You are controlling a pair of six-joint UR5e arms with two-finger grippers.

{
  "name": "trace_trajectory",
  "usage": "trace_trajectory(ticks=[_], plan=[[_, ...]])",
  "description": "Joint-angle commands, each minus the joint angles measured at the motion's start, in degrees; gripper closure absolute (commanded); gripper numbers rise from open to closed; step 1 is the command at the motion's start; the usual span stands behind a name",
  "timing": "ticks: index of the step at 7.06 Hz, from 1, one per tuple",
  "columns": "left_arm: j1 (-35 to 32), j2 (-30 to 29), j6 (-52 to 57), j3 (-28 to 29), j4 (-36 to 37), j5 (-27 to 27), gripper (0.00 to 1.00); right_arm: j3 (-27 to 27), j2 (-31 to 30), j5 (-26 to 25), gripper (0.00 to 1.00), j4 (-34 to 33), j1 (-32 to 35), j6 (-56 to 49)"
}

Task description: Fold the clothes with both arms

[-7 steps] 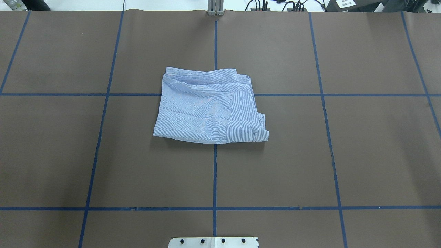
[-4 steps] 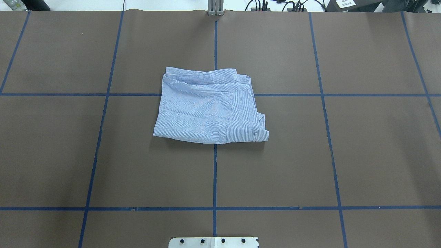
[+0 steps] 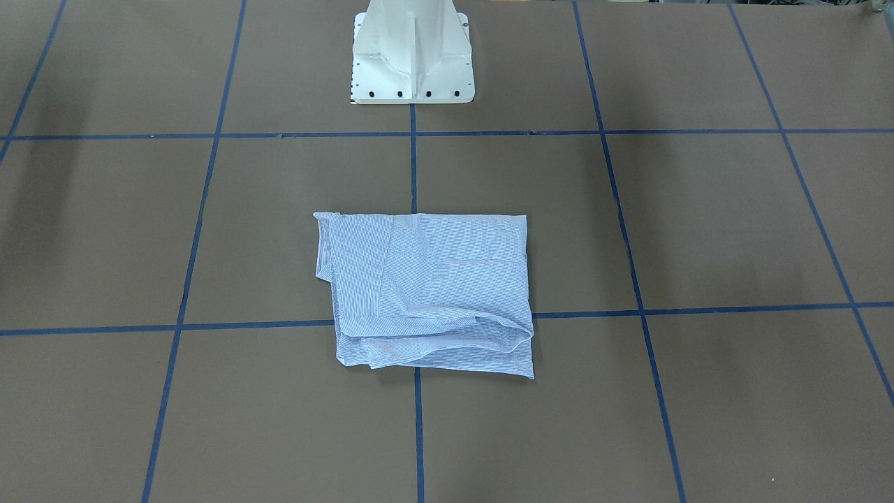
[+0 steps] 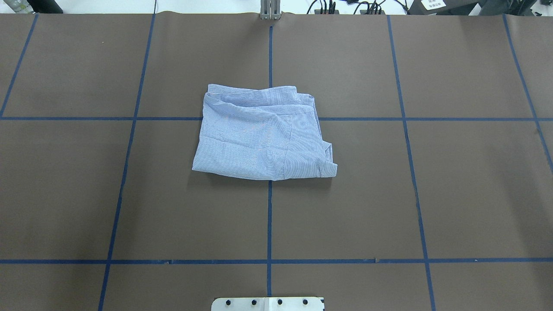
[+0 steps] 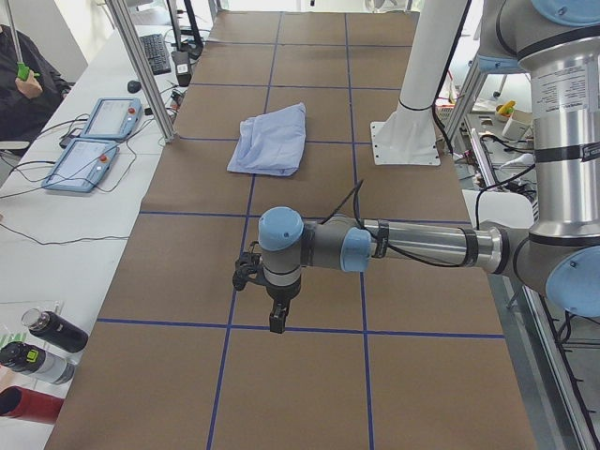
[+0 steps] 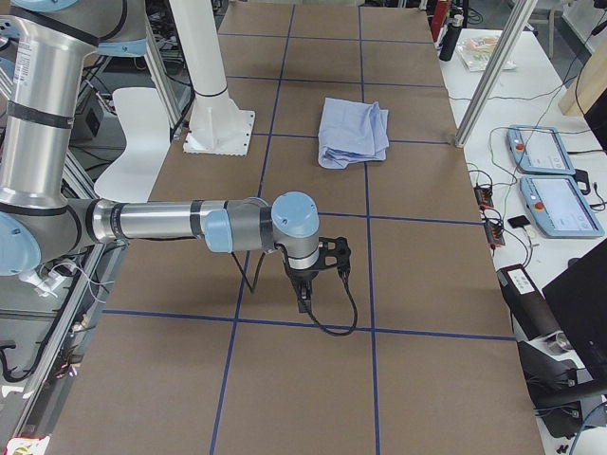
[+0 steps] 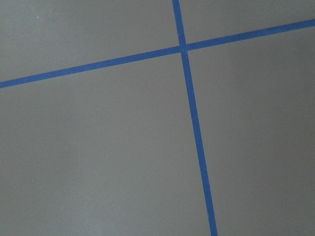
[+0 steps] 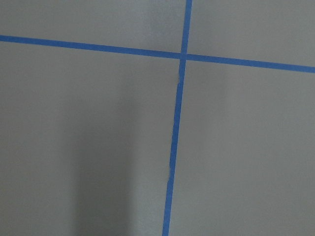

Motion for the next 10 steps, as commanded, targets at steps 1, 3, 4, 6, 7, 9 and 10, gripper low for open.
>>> trace_trajectory(ticks=[1, 3, 4, 6, 7, 9, 10], plan=[[0.02, 0.52, -0.06, -1.17, -0.01, 0.00, 0.00, 0.38, 0.00, 0.24, 0.00, 0.05, -0.06, 0.22], [0.02, 0.61, -0.06, -0.48, -0.01, 0.18, 0.00, 0.82, 0.00, 0.41, 0.00, -0.04, -0.06, 0.57], [0.02, 1.04, 0.03, -1.17, -0.01, 0.09, 0.00, 0.73, 0.00, 0.50, 0.00, -0.04, -0.06, 0.57], [0.02, 1.57, 0.03, -0.83, -0.01, 0.00, 0.00, 0.73, 0.00, 0.50, 0.00, -0.21, -0.06, 0.57], [0.02, 1.75, -0.06, -1.00, -0.01, 0.00, 0.00, 0.73, 0.00, 0.68, 0.00, -0.13, -0.06, 0.57], [0.02, 1.66, -0.06, -1.09, -0.01, -0.09, 0.00, 0.73, 0.00, 0.76, 0.00, -0.21, -0.06, 0.57], [0.02, 1.66, -0.06, -1.61, -0.01, -0.09, 0.00, 0.73, 0.00, 1.37, 0.00, -0.21, -0.06, 0.57]])
